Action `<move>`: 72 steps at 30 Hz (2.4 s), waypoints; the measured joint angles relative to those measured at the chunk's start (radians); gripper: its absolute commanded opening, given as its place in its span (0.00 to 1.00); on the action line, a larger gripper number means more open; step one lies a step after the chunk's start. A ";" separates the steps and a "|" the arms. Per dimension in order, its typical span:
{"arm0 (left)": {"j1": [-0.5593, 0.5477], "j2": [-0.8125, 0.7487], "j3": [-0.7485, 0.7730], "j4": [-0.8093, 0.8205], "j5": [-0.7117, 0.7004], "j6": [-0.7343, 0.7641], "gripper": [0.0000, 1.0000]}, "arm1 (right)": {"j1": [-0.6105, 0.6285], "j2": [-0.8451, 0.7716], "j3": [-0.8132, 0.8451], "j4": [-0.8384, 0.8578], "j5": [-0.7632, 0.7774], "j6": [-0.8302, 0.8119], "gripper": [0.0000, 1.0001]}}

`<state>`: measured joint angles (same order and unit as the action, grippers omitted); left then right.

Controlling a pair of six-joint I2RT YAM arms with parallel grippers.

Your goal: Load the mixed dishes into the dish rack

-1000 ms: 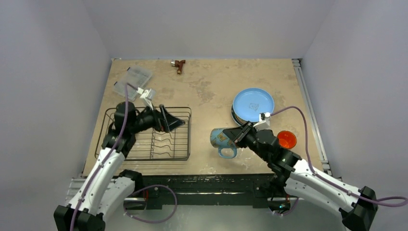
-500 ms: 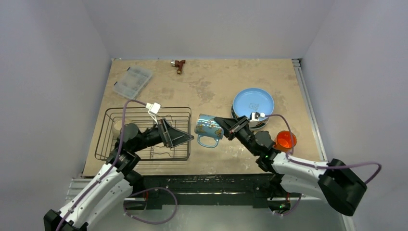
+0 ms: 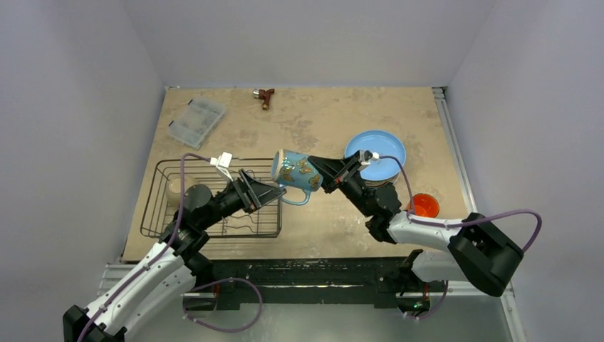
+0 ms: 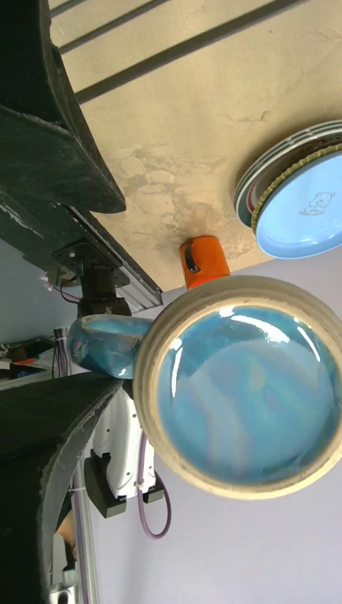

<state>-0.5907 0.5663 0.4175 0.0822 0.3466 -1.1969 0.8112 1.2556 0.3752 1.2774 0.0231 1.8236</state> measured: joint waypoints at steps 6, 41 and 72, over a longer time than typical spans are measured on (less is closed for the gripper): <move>-0.002 0.099 0.021 0.095 0.029 -0.016 0.67 | 0.000 0.035 0.046 0.019 -0.015 0.006 0.00; -0.022 0.274 0.746 -1.383 -1.077 -0.015 0.00 | 0.079 -0.145 0.571 -1.593 0.362 -0.617 0.96; 0.231 0.593 0.507 -1.609 -1.162 -0.779 0.00 | 0.079 -0.062 0.558 -1.653 0.321 -0.681 0.96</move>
<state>-0.3599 1.1595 0.9241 -1.5269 -0.8154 -1.9755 0.8902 1.1938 0.9329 -0.3756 0.3443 1.1431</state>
